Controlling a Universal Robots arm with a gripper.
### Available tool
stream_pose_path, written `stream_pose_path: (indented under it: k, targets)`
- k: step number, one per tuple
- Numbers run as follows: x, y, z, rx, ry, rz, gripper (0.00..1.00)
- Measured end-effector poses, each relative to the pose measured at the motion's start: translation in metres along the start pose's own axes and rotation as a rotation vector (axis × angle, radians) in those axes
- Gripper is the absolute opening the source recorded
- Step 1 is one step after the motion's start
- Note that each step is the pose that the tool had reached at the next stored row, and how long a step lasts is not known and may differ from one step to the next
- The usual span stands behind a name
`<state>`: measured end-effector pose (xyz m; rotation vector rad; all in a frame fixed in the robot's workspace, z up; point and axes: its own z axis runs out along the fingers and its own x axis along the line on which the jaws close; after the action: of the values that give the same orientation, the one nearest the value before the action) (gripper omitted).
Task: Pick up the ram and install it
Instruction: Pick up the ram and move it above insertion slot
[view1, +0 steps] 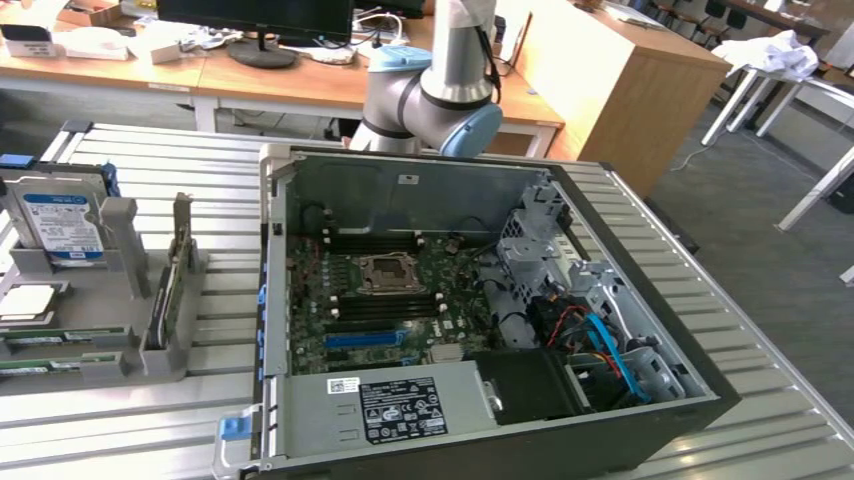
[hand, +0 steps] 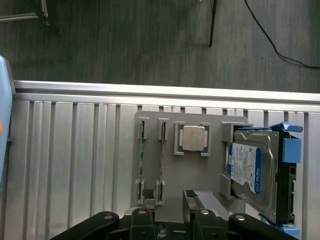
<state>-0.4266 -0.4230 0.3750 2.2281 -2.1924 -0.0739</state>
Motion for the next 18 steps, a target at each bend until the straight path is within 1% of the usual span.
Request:
stream_pose_path:
  k: [6, 18]
  targets:
    - [0.0, -0.0004, 0.0104, 0.0001, 0.0, 0.0, 0.36]
    - [0.001, -0.0011, 0.0255, 0.0001, -0.0001, 0.0, 0.36]
